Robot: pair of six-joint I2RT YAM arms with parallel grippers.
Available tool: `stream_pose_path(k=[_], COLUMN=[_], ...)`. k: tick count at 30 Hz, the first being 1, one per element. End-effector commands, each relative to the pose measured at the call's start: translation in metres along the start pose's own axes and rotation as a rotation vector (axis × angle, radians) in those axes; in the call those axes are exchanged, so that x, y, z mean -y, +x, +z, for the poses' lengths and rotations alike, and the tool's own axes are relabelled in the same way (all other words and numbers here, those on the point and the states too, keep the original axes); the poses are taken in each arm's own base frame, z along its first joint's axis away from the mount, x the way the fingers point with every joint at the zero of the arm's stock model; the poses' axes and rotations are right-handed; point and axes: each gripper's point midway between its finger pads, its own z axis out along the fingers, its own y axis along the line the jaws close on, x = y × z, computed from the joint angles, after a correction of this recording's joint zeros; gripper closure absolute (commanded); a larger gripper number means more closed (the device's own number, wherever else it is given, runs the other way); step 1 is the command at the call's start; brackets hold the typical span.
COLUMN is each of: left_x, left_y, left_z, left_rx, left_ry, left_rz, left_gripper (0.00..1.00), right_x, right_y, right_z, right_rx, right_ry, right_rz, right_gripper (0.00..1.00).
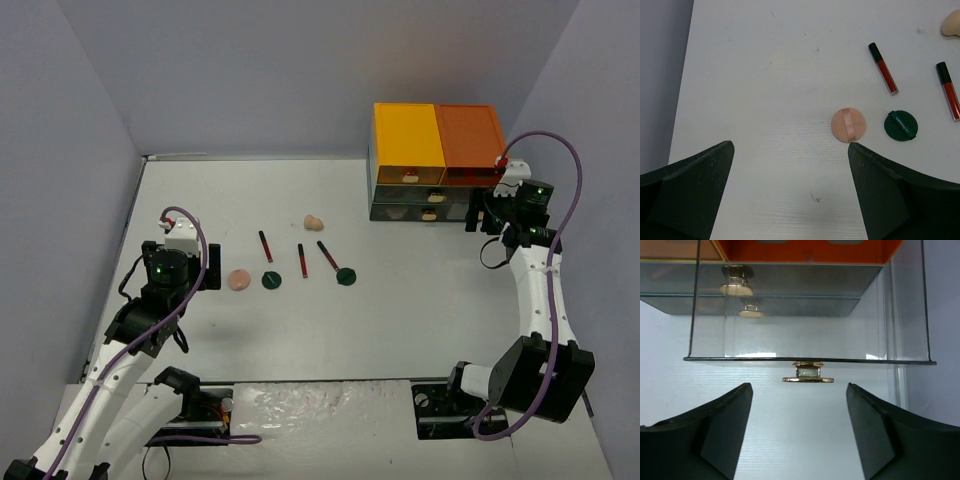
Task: Organize the makeup
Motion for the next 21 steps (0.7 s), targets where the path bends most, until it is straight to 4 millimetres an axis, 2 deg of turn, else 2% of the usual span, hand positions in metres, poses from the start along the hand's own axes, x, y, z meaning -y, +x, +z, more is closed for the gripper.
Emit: stream_pose_path(k=[1, 4, 6, 8, 10, 11, 13, 16, 19, 21], left_x=[-0.001, 0.000, 0.000, 0.000, 0.000, -0.001, -0.002, -0.004, -0.006, -0.007], left_y=[-0.022, -0.022, -0.022, -0.021, -0.021, -0.021, -0.022, -0.021, -0.021, -0.020], left_z=[-0.001, 0.000, 0.001, 0.002, 0.003, 0.002, 0.002, 0.002, 0.002, 0.002], left_rx=[0.058, 0.055, 0.052, 0.048, 0.050, 0.052, 0.055, 0.056, 0.055, 0.054], left_ry=[-0.007, -0.005, -0.004, -0.008, -0.011, -0.015, -0.020, -0.028, -0.038, -0.043], left_rz=[-0.015, -0.016, -0.015, -0.013, -0.013, -0.012, -0.015, -0.014, -0.011, -0.010], left_gripper=[0.03, 0.03, 0.03, 0.03, 0.03, 0.03, 0.03, 0.03, 0.03, 0.03], right_x=[-0.014, -0.033, -0.059, -0.099, -0.125, -0.152, -0.197, -0.256, -0.294, -0.308], right_y=[-0.063, -0.085, -0.102, -0.112, -0.115, -0.112, -0.100, -0.065, -0.013, 0.011], right_z=[-0.043, -0.061, -0.075, -0.084, -0.090, -0.092, -0.095, -0.088, -0.067, -0.057], right_rx=[0.185, 0.239, 0.279, 0.294, 0.291, 0.283, 0.251, 0.172, 0.060, 0.027], right_ry=[-0.001, -0.039, -0.108, -0.206, -0.249, -0.308, -0.404, -0.479, -0.510, -0.533], right_rz=[0.011, -0.014, -0.048, -0.091, -0.127, -0.155, -0.201, -0.281, -0.332, -0.308], right_gripper=[0.23, 0.21, 0.20, 0.19, 0.19, 0.19, 0.19, 0.20, 0.25, 0.28])
